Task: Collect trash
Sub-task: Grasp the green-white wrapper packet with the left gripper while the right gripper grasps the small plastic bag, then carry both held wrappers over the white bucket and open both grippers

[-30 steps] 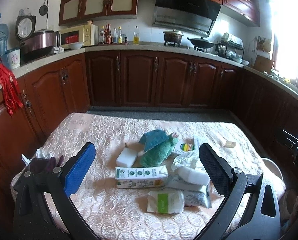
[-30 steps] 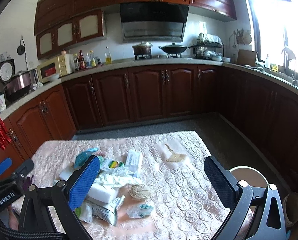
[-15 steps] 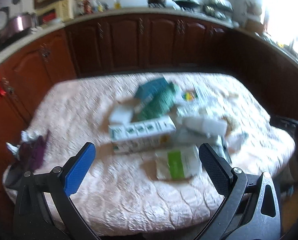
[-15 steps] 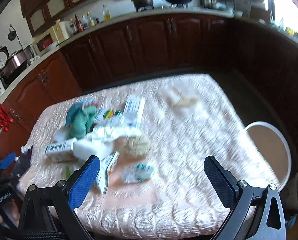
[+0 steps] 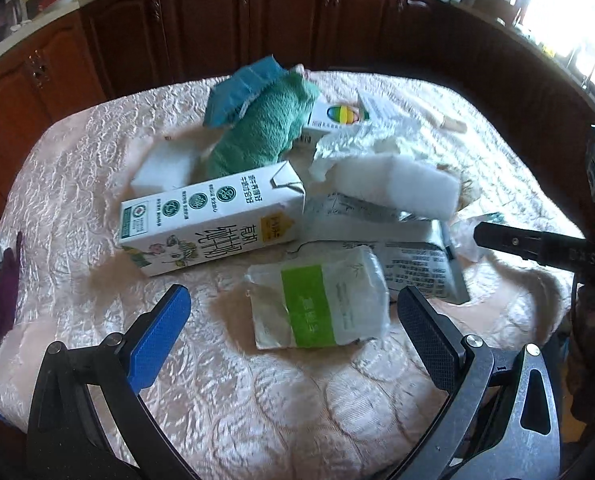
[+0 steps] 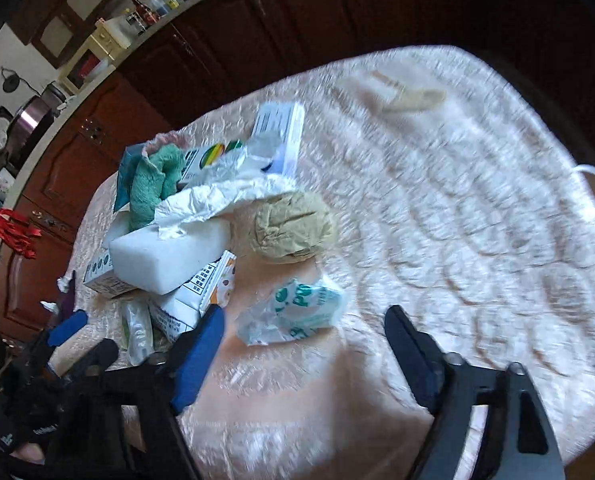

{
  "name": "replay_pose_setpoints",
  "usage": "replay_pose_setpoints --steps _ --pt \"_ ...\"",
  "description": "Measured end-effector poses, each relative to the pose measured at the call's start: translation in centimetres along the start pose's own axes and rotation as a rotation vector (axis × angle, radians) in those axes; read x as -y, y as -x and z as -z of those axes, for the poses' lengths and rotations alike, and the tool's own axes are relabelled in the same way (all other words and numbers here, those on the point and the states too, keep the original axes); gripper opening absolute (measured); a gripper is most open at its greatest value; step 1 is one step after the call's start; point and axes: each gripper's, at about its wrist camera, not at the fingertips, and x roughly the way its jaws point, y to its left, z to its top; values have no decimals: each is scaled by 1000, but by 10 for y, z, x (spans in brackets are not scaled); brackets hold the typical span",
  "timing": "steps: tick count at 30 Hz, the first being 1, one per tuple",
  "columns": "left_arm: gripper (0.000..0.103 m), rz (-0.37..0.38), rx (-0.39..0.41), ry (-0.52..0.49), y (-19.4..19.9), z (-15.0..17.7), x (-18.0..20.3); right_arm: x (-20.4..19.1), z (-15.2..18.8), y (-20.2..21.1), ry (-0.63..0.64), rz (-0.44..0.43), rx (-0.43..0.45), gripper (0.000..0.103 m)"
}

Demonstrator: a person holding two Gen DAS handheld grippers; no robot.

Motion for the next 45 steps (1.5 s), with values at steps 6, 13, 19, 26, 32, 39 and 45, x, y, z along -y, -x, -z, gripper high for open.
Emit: replay_pose_setpoints --steps 6,13,19,26,32,39,45 --pt "52 61 -60 7 -17 1 -5 8 2 -15 -59 -36 3 44" --pt "20 109 -47 76 -6 8 -24 15 6 4 -47 -45 49 29" --pt "19 95 41 58 39 7 -27 12 6 39 -19 -68 125 28" --pt "19 131 113 -5 74 -13 5 11 5 75 -5 -77 193 28" --pt "19 191 121 -50 76 -34 45 21 10 98 -7 -41 238 28" --pt "19 235 130 -147 69 -62 111 56 10 128 -66 20 293 28" --pt "18 262 109 -223 52 -78 164 96 11 152 -124 86 327 28"
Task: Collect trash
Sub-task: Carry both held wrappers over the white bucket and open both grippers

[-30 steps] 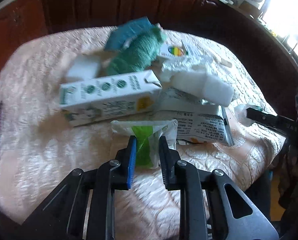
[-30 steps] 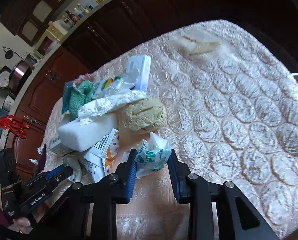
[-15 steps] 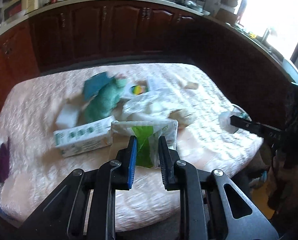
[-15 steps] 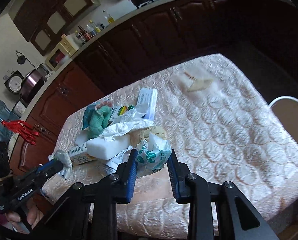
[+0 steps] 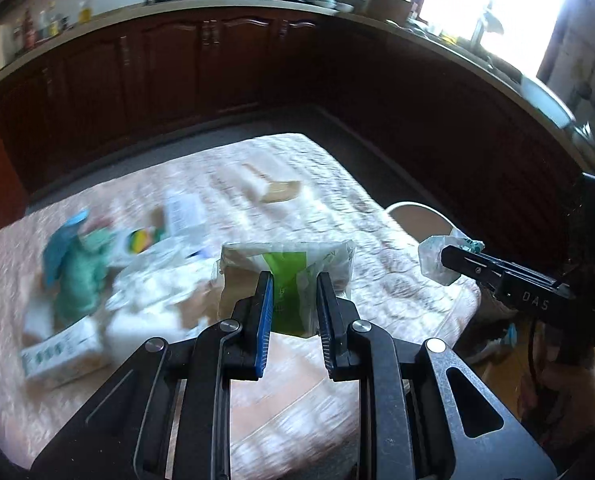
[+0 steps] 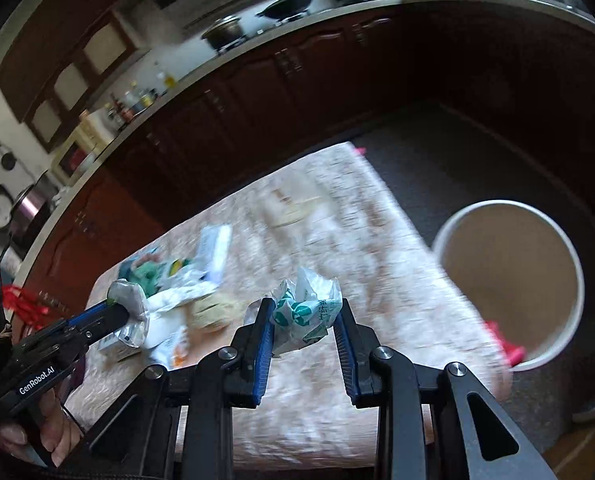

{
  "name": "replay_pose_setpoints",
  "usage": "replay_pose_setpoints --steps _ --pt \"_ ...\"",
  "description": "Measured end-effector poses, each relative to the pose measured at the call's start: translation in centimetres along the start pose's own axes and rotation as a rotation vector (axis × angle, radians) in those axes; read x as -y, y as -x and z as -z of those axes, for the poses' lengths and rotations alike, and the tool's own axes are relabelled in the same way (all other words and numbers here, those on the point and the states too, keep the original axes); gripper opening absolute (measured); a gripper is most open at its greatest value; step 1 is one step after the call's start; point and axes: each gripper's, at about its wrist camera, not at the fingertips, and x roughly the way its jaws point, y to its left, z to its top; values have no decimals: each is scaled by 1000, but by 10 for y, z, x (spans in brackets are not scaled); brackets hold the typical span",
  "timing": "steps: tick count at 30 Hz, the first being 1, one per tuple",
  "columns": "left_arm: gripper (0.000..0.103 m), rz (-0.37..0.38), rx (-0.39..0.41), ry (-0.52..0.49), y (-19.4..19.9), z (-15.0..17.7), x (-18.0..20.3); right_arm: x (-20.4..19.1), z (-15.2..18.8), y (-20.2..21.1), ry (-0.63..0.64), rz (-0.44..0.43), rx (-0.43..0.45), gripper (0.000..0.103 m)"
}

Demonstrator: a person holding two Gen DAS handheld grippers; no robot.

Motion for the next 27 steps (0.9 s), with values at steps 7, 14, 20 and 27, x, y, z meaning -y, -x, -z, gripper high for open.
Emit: replay_pose_setpoints --steps 7,14,20,27 --pt "19 32 -26 -73 -36 -25 52 51 -11 17 -55 92 24 28" --pt "19 74 -70 -123 -73 -45 95 95 -18 23 -96 186 28 28" --pt "19 122 -116 -130 -107 -59 123 130 -22 23 -143 231 24 28" --pt "19 187 -154 -139 -143 -68 154 163 -22 20 -182 287 3 28"
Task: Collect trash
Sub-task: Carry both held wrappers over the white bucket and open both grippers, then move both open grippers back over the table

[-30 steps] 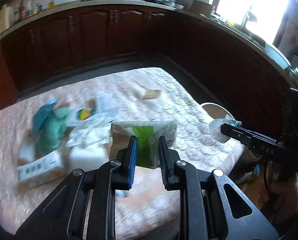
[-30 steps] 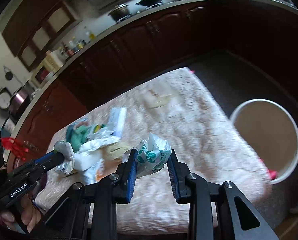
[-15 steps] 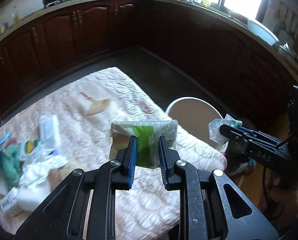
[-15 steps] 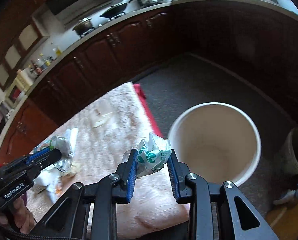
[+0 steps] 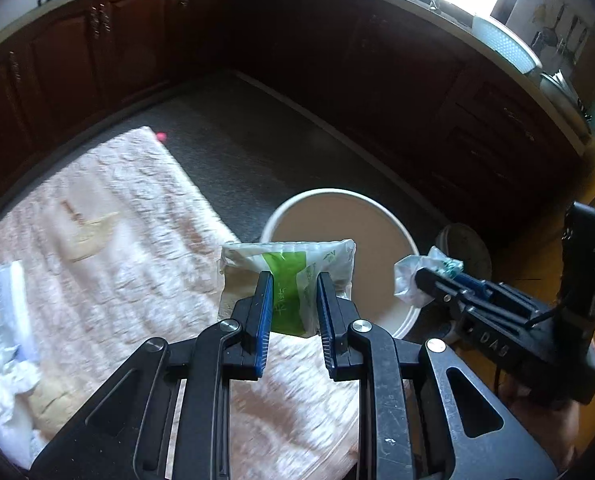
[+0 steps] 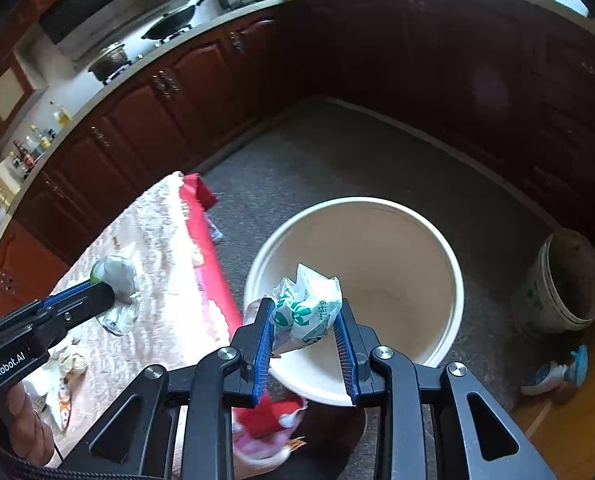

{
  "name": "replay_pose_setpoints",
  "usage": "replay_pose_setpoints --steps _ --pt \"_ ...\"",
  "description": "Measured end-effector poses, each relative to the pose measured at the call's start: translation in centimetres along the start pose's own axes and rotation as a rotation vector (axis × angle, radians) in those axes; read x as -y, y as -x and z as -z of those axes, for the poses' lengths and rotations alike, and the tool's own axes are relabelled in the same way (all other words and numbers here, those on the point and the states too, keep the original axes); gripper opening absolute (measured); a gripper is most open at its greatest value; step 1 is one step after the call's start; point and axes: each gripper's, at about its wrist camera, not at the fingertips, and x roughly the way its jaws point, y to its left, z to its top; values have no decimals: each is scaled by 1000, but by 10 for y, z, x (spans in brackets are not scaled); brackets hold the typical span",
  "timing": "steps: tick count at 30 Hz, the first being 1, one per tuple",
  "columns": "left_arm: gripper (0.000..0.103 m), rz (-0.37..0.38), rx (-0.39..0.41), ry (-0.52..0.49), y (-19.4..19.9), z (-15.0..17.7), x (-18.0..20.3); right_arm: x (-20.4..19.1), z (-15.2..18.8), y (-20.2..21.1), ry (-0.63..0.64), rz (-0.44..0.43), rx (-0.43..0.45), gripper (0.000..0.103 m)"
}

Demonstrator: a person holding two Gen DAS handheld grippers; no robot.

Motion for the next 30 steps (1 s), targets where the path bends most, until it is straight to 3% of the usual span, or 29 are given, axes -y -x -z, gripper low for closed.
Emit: replay_pose_setpoints --steps 6,9,13,27,30 --pt "20 39 -25 28 -27 -7 7 17 -2 -13 -31 36 -11 28" --pt "26 48 -29 41 -35 -7 8 23 -1 -19 -50 62 -19 50" --pt "45 67 -36 36 -42 -5 12 30 2 -20 -65 89 -23 52" --pt "46 12 3 62 -14 5 -8 19 11 -18 -58 83 -28 53" --pt "46 -17 22 64 -1 9 -14 9 12 -9 -34 85 -11 60"
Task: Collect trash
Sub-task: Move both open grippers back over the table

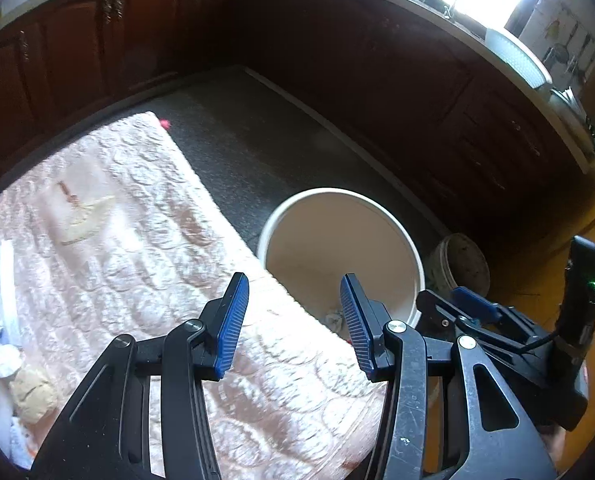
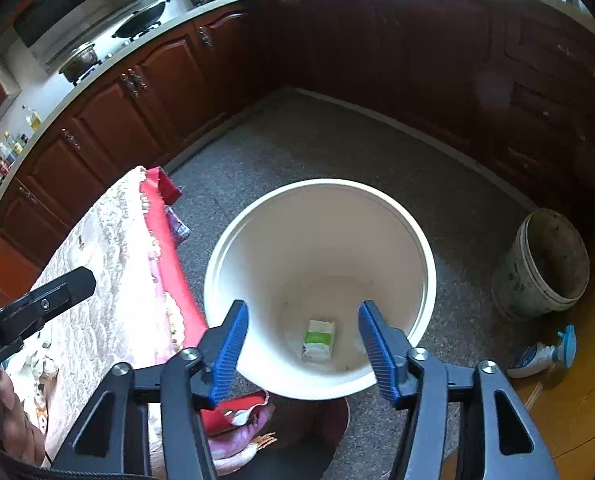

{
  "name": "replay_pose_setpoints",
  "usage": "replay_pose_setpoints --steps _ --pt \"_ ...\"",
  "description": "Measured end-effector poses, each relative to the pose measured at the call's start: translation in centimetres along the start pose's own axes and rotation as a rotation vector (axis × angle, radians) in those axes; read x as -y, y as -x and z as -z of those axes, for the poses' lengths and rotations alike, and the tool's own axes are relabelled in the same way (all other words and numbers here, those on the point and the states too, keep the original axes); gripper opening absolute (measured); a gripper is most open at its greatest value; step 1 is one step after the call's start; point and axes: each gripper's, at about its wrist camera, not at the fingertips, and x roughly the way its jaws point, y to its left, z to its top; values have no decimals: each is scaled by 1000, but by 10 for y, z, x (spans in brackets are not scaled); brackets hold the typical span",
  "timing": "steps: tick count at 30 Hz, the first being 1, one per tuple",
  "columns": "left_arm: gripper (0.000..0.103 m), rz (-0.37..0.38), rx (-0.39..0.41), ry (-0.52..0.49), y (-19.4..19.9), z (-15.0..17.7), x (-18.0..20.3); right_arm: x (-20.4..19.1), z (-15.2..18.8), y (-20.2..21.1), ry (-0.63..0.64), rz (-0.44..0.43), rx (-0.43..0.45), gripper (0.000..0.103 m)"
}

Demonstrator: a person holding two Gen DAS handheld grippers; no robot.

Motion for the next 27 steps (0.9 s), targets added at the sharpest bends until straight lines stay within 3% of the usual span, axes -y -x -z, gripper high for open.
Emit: replay_pose_setpoints --steps 2,12,15,18,20,27 --pt "46 -17 19 -1 10 1 -4 -8 0 6 15 -1 19 67" --pt "47 -130 125 20 66 21 -34 -58 3 37 93 -47 83 68" --pt "55 -164 158 33 83 30 -43 -76 5 44 124 -68 96 69" --pt "56 -201 199 43 104 39 -55 -96 8 53 152 -97 114 70" --pt "57 -226 221 47 116 43 -61 -110 11 59 167 -111 132 77" --pt "66 -286 302 91 160 65 -90 -154 24 74 238 -156 167 78"
